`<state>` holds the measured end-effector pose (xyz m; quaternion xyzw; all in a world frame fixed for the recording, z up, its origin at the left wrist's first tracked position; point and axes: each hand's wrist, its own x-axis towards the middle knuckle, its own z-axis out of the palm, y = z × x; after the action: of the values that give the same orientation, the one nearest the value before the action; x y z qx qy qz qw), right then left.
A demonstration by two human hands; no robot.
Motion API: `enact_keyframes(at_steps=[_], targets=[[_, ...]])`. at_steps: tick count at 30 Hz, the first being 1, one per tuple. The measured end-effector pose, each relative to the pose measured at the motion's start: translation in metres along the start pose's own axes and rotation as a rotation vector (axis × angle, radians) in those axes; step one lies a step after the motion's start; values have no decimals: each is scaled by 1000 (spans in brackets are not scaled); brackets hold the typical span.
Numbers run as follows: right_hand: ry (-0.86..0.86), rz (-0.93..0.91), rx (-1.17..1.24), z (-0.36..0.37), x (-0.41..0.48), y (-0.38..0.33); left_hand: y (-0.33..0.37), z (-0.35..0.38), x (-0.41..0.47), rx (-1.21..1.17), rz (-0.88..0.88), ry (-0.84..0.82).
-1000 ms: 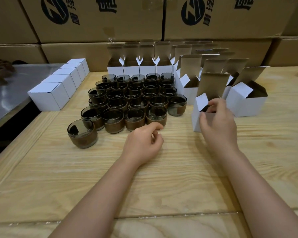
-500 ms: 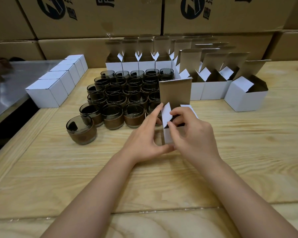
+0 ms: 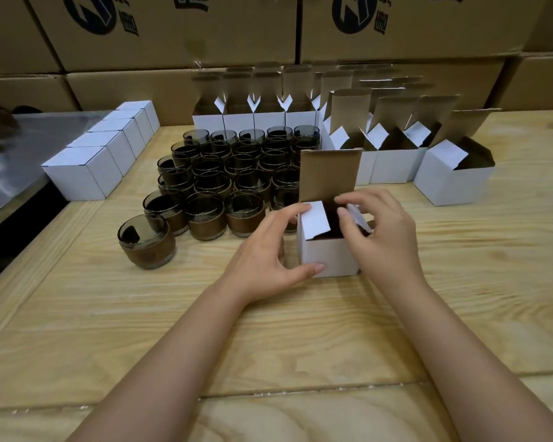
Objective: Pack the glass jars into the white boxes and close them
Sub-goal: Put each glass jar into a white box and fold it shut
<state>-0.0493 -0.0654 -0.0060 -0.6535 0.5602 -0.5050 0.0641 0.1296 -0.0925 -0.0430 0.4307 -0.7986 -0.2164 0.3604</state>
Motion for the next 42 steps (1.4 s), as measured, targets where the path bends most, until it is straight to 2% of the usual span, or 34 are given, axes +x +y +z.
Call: enact_keyframes(at_steps=[3,5,8,10,12,17,21,27,31,35,39,41,42], targets=[[87,38,92,-6,5,5,-1,-1,-1,-3,-2,-5],[111,164,184,-9,9,11,-1,-2,-1,-9,-2,-10],[24,364,298,-9,13,19,0,-4,-2,-2,26,-28],[-81,411,365,-8,15,21,2,-5,-3,23,35,-48],[-164,370,355,-7,14,20,2,-5,-4,42,45,-75],[-228,276,359,-8,11,19,3,-8,-5,100,79,-146],[-317,152,352,-12,10,16,3,-11,-5,89,98,-135],[-427,189,342,-18,12,20,2,-7,-6,-37,103,-74],[-466,301,364,-24,16,22,5,-7,-6,-132,89,-80],[-457,334,319,-26,19,17,8,-6,-7,-236,-8,-102],[-478,289,164,-30,19,13,10,-8,-7,-352,-87,-134],[-531,218,-33,-35,22,6,11,-9,-6,-366,-85,-138],[-555,155,-225,-37,25,2,11,-9,-5,-379,-87,-145]])
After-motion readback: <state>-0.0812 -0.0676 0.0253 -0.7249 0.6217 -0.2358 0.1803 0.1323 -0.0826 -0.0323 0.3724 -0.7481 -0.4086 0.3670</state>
